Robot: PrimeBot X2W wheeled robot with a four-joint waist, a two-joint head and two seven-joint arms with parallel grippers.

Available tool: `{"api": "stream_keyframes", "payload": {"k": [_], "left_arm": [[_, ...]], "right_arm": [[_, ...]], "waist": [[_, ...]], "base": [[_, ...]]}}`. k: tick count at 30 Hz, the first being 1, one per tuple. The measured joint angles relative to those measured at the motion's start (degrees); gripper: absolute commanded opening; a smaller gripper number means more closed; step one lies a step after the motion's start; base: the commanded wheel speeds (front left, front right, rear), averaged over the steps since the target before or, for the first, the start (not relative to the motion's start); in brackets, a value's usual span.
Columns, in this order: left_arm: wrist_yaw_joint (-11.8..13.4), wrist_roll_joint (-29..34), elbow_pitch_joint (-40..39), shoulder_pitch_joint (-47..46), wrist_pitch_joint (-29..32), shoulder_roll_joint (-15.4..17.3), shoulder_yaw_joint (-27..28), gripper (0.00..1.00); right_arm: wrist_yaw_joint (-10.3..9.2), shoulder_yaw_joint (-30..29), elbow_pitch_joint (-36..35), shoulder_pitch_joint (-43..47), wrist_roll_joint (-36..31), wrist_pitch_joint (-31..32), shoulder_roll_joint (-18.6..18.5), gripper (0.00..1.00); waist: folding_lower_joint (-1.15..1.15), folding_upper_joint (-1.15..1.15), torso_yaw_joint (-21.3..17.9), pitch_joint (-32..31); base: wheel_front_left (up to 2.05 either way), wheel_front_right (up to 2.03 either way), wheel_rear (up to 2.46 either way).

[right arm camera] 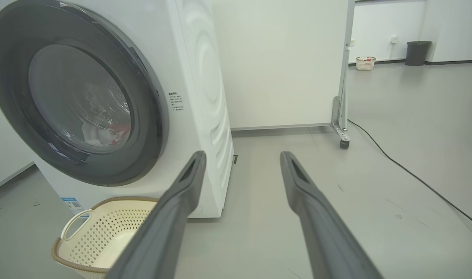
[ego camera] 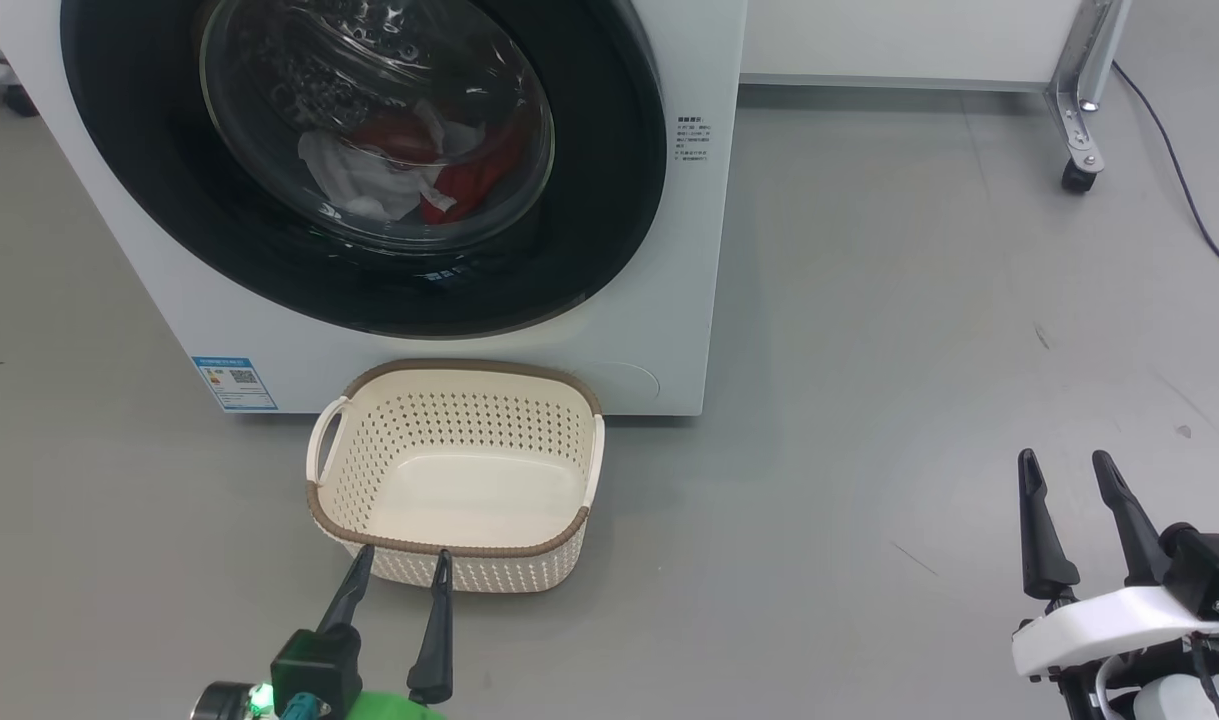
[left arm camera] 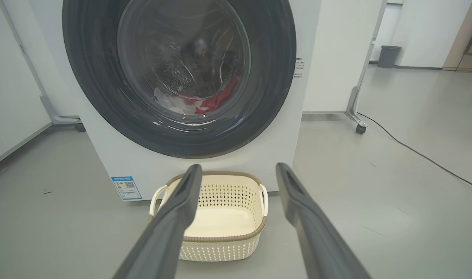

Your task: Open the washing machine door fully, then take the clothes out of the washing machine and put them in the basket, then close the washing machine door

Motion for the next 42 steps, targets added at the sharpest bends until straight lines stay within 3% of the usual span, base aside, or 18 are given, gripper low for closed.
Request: {"api": "stream_keyframes", "payload": {"k": [35, 37, 38, 42], "left_arm": [[0.00, -0.58, 1.92, -0.47, -0.01, 0.00, 1.76, 1.00], [0.00, -0.57, 1.92, -0.49, -0.01, 0.00, 1.88, 1.00], [0.00, -0.57, 1.92, -0.51, -0.01, 0.00, 1.97, 1.00], [0.00, -0.47, 1.83, -0.55, -0.01, 0.00, 2.31, 1.00]], "right_arm": [[0.16, 0.85, 3.31, -1.48, 0.16, -0.01, -0.38, 1.00], [0.53, 0.90, 3.31, -1.71, 0.16, -0.01, -0.37, 0.21], [0.54, 0.91, 3.31, -1.77, 0.16, -0.01, -0.38, 0.00], [0.55, 1.00, 3.05, -1.79, 0.16, -0.01, -0.65, 0.00]], "waist": [[0.00, 0.00, 0.20, 0.28], [0.00, 0.00, 0.24, 0.34], [0.00, 0.00, 0.27, 0.39], [0.00, 0.00, 0.37, 0.81]], "base": [[0.00, 0.00, 0.00], [0.00, 0.00, 0.00], [0.00, 0.00, 0.00], [0.00, 0.00, 0.00]]}}
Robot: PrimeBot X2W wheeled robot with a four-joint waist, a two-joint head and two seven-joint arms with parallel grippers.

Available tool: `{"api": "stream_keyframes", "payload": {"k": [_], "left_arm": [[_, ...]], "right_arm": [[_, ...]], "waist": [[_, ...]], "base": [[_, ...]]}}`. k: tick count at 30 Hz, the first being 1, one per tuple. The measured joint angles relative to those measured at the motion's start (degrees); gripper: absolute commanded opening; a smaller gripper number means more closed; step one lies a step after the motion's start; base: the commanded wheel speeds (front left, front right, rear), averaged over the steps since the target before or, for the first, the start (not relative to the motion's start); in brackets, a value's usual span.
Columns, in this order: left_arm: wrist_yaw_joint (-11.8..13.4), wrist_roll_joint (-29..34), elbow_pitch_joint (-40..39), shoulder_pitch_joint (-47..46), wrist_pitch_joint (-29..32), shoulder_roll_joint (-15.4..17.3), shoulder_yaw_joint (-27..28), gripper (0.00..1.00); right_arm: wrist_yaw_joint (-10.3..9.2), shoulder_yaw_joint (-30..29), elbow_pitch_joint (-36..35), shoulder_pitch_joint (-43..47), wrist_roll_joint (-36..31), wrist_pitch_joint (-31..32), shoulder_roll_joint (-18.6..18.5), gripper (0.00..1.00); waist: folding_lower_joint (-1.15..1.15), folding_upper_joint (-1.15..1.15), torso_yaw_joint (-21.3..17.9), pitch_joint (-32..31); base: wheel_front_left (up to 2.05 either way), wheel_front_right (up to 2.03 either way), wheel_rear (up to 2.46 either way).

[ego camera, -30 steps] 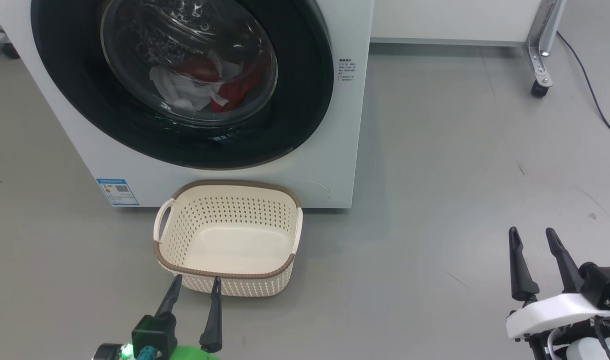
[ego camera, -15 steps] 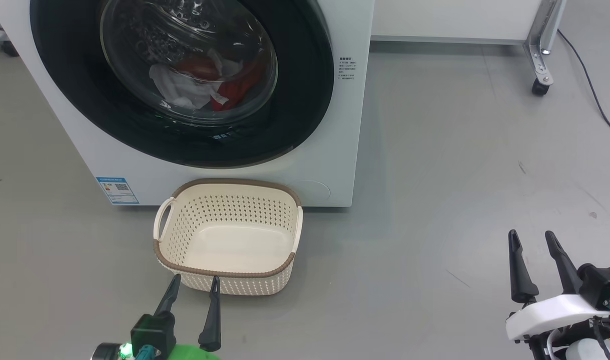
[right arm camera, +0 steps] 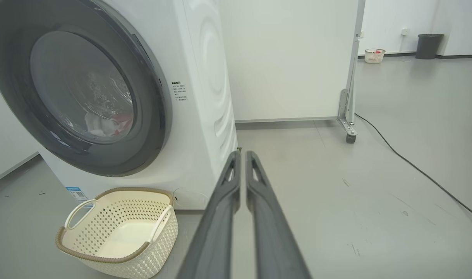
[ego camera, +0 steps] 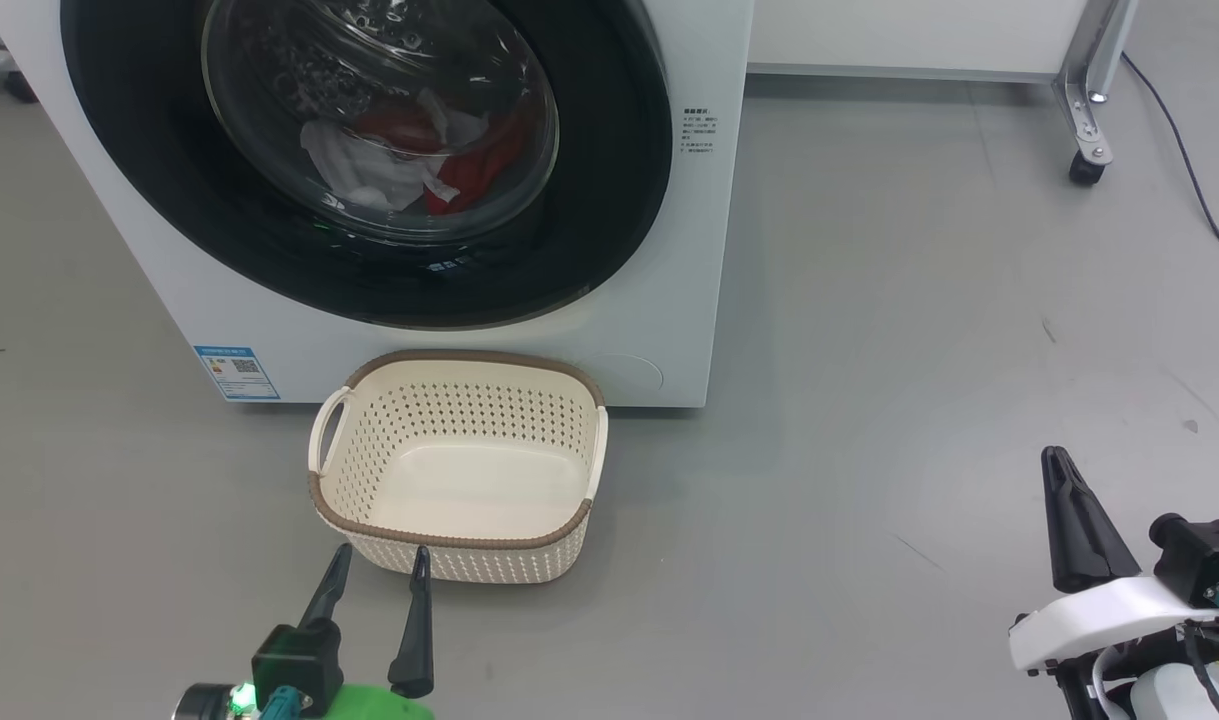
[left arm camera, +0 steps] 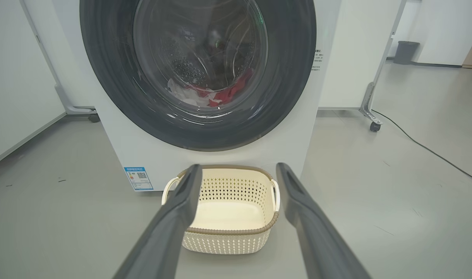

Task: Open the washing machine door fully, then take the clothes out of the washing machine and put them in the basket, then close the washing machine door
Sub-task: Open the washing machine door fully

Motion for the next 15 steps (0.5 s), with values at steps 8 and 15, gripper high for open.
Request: {"api": "stream_keyframes", "payload": {"k": [8, 15], "left_arm": [[0.00, 0.36, -0.51, -1.94, 0.01, -0.01, 0.03, 1.00], [0.00, 0.35, -2.35, -2.33, 0.00, -0.03, -0.76, 1.00]], "right_arm": [[0.20, -0.47, -0.35, -1.45, 4.64, 0.02, -0.41, 0.00], [0.54, -0.59, -0.87, -3.93, 10.77, 2.81, -0.69, 0.00]], "waist": [[0.00, 0.00, 0.92, 1.97], [0.00, 0.00, 2.09, 3.72]], "base": [[0.00, 0.00, 0.00], [0.00, 0.00, 0.00]]}}
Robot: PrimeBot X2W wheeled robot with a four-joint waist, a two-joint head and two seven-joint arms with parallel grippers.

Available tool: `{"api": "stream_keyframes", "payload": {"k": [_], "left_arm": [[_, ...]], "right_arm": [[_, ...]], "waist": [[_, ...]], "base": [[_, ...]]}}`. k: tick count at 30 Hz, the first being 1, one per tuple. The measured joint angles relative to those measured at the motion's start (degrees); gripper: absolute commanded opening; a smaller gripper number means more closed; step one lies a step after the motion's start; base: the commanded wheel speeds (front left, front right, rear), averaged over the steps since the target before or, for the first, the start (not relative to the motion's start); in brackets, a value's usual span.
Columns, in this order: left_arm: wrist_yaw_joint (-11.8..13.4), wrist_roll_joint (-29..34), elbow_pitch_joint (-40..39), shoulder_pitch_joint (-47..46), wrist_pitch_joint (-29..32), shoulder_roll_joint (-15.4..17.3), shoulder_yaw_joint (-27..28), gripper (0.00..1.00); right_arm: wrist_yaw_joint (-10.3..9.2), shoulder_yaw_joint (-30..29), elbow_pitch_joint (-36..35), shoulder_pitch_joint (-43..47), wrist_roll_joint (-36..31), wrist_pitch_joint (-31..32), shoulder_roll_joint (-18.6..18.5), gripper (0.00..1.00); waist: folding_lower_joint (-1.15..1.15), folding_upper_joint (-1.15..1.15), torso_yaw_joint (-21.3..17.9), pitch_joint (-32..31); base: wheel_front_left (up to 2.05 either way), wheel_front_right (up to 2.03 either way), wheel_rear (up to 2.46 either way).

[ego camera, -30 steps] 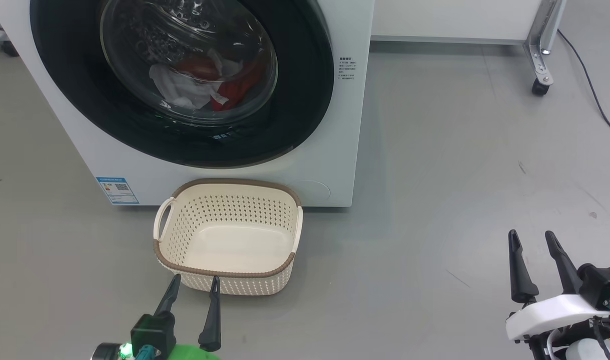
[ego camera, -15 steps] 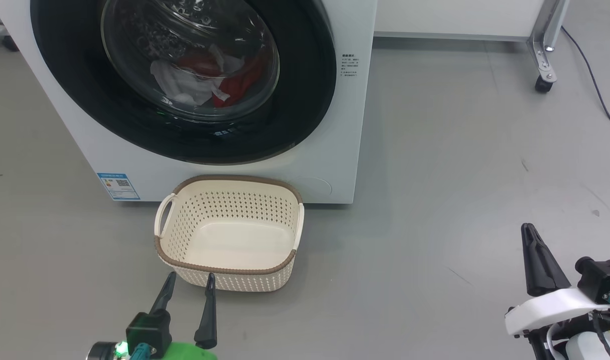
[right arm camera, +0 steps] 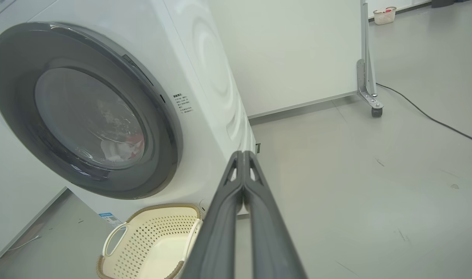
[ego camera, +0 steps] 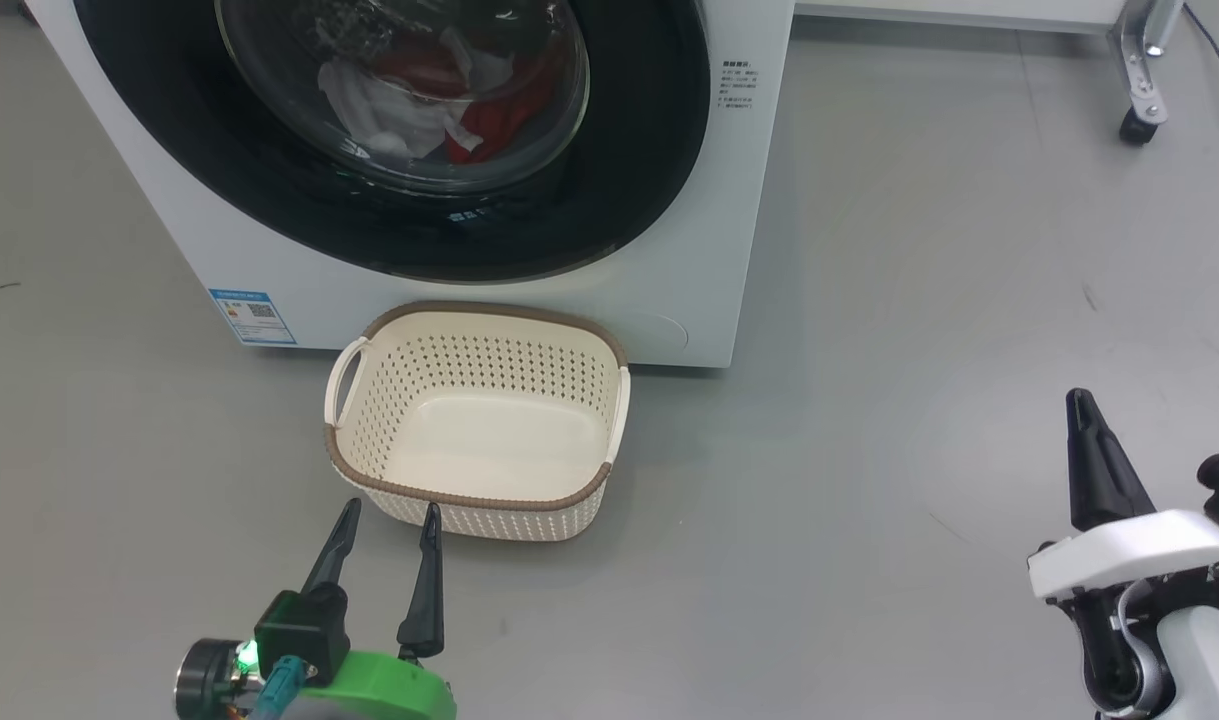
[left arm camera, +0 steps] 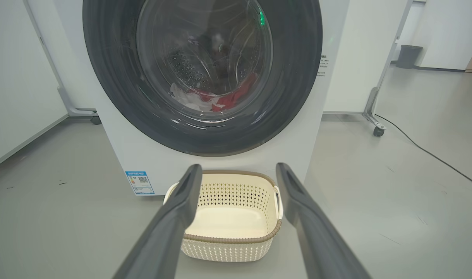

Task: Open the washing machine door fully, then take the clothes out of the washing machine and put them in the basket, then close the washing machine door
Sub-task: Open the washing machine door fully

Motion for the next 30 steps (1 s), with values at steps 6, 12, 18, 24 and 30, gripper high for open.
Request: {"api": "stream_keyframes", "payload": {"k": [6, 12, 18, 24, 30], "left_arm": [[0.00, -0.01, -1.36, -1.19, 0.00, 0.01, -1.27, 1.00], [0.00, -0.04, -2.32, -2.16, 0.00, 0.01, -3.78, 1.00], [0.01, -0.65, -3.72, -3.36, 0.00, -0.01, -5.79, 1.00], [0.00, -1.14, -5.25, -4.15, 0.00, -0.02, -7.72, 1.00], [0.01, -1.42, -6.27, -4.95, 0.00, -0.01, -9.32, 1.00]], "right_arm": [[0.00, -0.75, -1.49, -4.50, 11.82, 5.08, 0.57, 0.00], [0.00, -3.39, -3.50, -10.35, 22.96, 11.27, -0.90, 0.00], [0.00, -7.44, -4.23, -15.97, 31.71, 18.13, -4.00, 0.00], [0.00, -10.25, -3.64, -20.93, 37.52, 24.54, -6.92, 0.00], [-0.67, -11.34, -2.71, -26.35, 40.12, 29.40, -10.15, 0.00]], "waist": [[0.00, 0.00, 1.21, 2.54], [0.00, 0.00, 2.92, 5.30], [0.00, 0.00, 5.23, 8.14], [0.00, 0.00, 7.95, 10.99], [0.00, 0.00, 10.67, 13.73]], "base": [[0.00, 0.00, 0.00], [0.00, 0.00, 0.00], [0.00, 0.00, 0.00], [0.00, 0.00, 0.00], [0.00, 0.00, 0.00]]}}
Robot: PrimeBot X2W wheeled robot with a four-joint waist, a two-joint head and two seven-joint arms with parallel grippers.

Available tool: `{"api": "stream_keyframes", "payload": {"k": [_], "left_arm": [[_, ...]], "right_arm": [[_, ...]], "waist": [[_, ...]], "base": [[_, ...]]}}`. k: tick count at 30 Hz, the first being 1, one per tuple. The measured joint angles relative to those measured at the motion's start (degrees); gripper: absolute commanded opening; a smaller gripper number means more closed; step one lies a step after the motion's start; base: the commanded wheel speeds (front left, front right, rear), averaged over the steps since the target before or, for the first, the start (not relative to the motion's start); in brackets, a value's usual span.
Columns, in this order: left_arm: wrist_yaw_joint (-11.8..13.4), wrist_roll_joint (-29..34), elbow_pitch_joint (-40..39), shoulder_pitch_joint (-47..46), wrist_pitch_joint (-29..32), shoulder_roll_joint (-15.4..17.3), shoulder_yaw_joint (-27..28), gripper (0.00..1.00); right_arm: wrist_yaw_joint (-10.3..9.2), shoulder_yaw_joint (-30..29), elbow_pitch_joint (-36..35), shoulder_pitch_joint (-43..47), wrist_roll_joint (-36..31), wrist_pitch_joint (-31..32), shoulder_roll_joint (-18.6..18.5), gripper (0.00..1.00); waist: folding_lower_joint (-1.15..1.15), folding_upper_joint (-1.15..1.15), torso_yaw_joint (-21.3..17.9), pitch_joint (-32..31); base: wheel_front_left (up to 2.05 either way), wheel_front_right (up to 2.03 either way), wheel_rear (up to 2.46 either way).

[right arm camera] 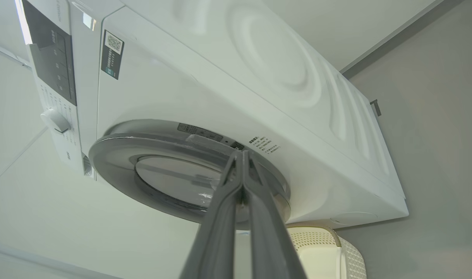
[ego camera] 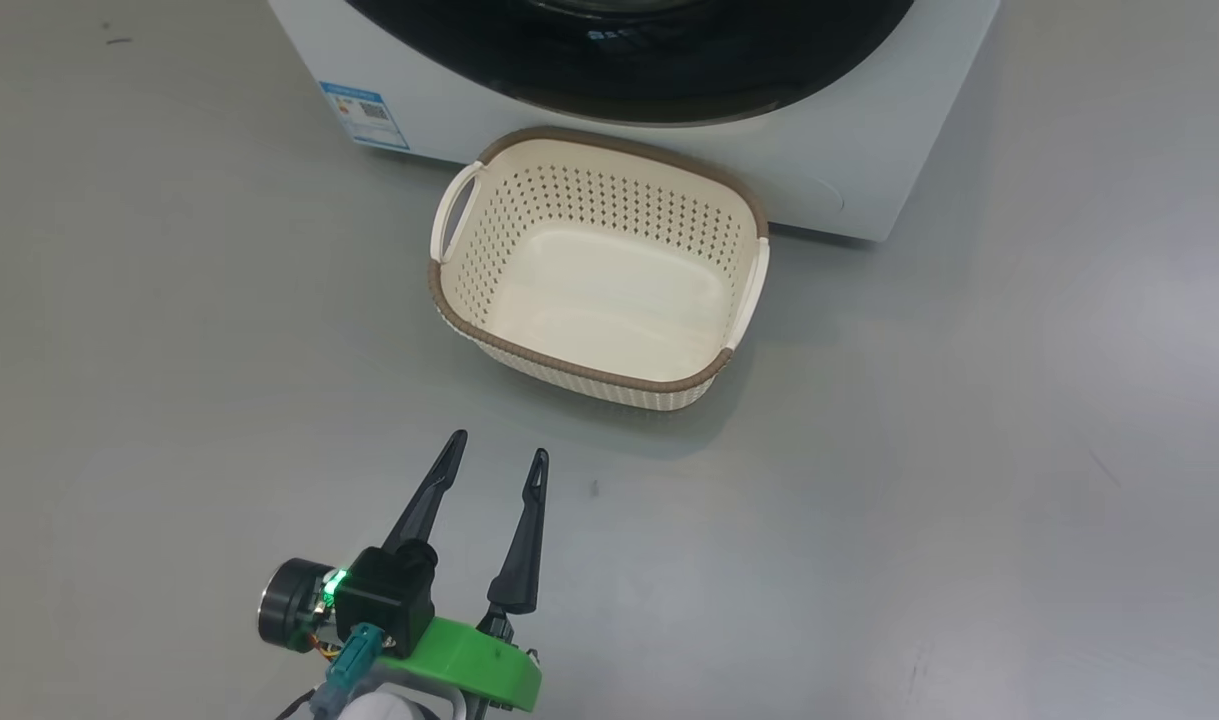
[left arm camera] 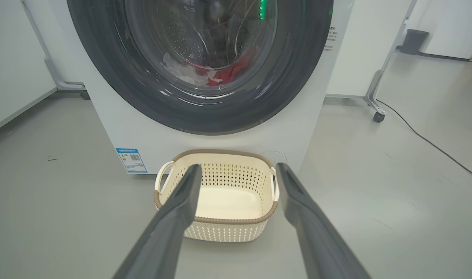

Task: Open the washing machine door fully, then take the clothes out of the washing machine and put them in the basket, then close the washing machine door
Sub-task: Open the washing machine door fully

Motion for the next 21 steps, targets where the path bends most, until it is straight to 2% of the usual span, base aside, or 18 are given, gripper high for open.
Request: {"api": "stream_keyframes", "payload": {"k": [7, 21], "left_arm": [[0.00, -1.64, -2.03, -0.27, 0.00, -0.01, -0.94, 1.00], [0.00, -3.56, -6.30, -1.91, 0.00, -0.03, -4.87, 1.00]], "right_arm": [[-2.23, -0.53, 1.00, -5.39, 1.12, 3.82, -3.18, 0.00], [-7.15, -0.38, 1.02, -17.68, 5.50, 11.22, -5.55, 0.00]], "waist": [[0.00, 0.00, 2.76, 3.14], [0.00, 0.00, 7.03, 10.35]], "base": [[0.00, 0.00, 0.00], [0.00, 0.00, 0.00]]}}
